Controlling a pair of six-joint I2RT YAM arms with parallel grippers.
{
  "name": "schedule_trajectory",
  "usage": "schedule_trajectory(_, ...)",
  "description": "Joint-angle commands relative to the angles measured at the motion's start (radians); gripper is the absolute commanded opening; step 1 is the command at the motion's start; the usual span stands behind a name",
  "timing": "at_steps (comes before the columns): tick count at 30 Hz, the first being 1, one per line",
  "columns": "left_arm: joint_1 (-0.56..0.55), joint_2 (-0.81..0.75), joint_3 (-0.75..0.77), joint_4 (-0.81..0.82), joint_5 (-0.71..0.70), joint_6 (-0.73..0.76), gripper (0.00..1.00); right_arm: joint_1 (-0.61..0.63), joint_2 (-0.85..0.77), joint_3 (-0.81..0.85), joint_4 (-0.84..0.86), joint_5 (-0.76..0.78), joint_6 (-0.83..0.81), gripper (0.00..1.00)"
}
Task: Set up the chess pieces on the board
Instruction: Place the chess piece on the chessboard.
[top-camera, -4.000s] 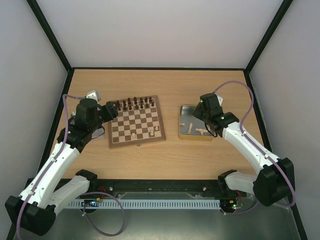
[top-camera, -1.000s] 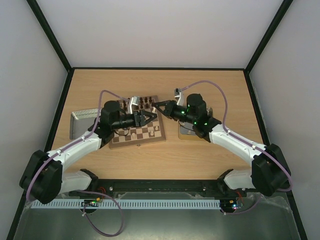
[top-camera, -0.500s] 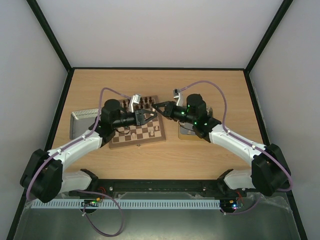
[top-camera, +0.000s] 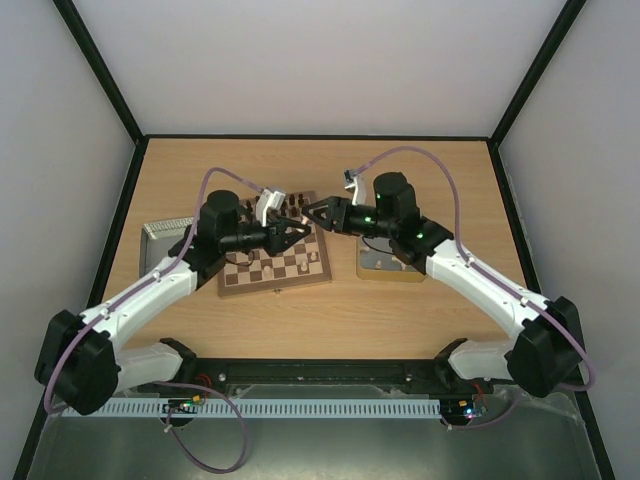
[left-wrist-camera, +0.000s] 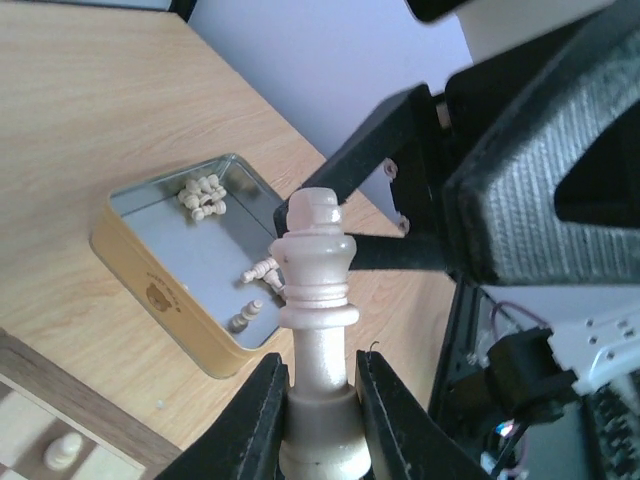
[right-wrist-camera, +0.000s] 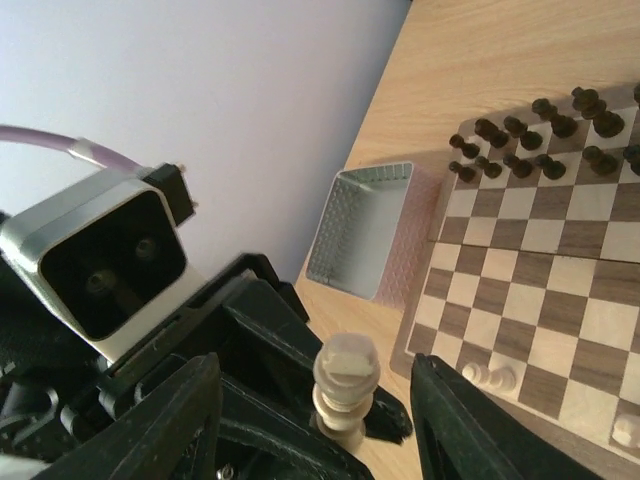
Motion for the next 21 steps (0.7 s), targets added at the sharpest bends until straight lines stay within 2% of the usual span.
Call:
schedule_trajectory(1, 0.002, -0.052, 0.059, -0.159, 0.062, 0.287, 0.07, -0.007, -0.034, 0.082, -0.206, -0.073, -0.127, 0.52)
schedule_trajectory(6, 0.001, -0.06, 0.093, -0.24, 0.137, 0.433, 0.07, -0.007, -0.042, 0.124, -0.318, -0.12, -0.204, 0.49)
schedule_trajectory(11, 0.004, -0.038, 0.14, -0.314, 0.19, 0.548, 0.05, -0.007, -0.037, 0.144, -0.362, -0.154, -0.248, 0.29)
schedule_trajectory(13, 0.01, -0.026, 0.155, -0.34, 0.208, 0.577, 0.05, -0.008, -0.039, 0.144, -0.353, -0.172, -0.244, 0.23)
schedule_trajectory(16, 0.017, -0.009, 0.167, -0.352, 0.243, 0.596, 0.05, -0.007, -0.037, 0.145, -0.35, -0.174, -0.249, 0.21)
schedule_trajectory(21, 0.019, 0.006, 0.177, -0.36, 0.227, 0.597, 0.06, -0.007, -0.015, 0.151, -0.342, -0.178, -0.259, 0.1)
